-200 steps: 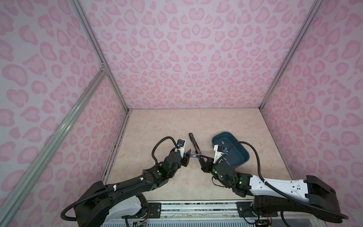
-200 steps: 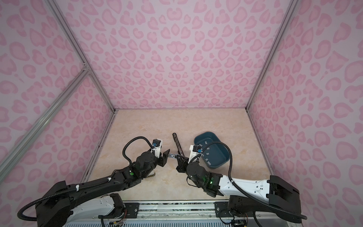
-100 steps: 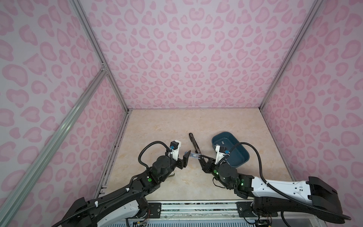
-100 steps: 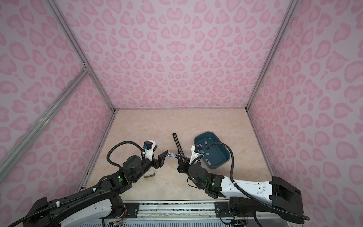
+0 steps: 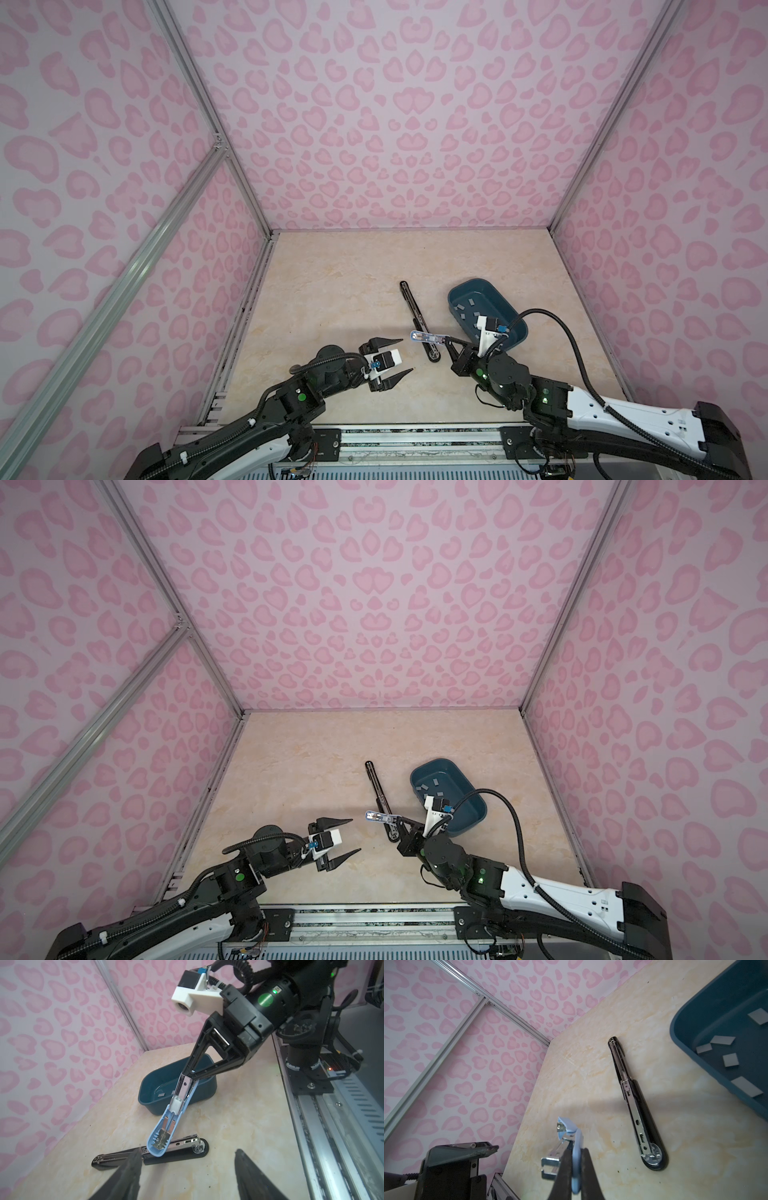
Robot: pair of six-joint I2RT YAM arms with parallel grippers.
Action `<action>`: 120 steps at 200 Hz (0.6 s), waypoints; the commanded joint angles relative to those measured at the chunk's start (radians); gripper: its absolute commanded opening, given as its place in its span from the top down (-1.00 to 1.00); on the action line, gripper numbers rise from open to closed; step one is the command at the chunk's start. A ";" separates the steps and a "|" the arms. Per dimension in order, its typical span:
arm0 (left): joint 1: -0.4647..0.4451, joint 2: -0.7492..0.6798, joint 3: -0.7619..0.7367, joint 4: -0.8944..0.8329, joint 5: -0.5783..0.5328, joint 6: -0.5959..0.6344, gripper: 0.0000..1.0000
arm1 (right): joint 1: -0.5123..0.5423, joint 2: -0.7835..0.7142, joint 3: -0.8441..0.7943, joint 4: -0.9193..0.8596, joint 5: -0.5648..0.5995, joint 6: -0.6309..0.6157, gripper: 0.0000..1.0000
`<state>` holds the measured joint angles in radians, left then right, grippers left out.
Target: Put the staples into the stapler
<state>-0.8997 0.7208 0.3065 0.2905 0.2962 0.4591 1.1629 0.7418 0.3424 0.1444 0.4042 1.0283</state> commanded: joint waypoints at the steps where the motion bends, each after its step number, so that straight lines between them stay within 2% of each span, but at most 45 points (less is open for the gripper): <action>1: -0.005 0.054 0.065 -0.015 0.001 0.179 -0.32 | -0.001 -0.035 -0.022 -0.025 -0.033 0.010 1.00; 11: -0.005 0.088 0.094 -0.031 -0.021 0.193 -0.33 | -0.002 -0.036 -0.026 -0.016 -0.041 0.010 1.00; 78: -0.009 0.309 0.221 -0.094 0.005 0.340 -0.35 | -0.002 -0.017 -0.028 0.031 -0.063 0.004 1.00; 120: -0.008 0.458 0.313 -0.195 -0.010 0.404 -0.35 | -0.002 0.007 -0.026 0.064 -0.094 0.007 1.00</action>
<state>-0.9081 1.1217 0.5716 0.1558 0.2878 0.7975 1.1610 0.7383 0.3187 0.1558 0.3313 1.0325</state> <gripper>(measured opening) 0.675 0.069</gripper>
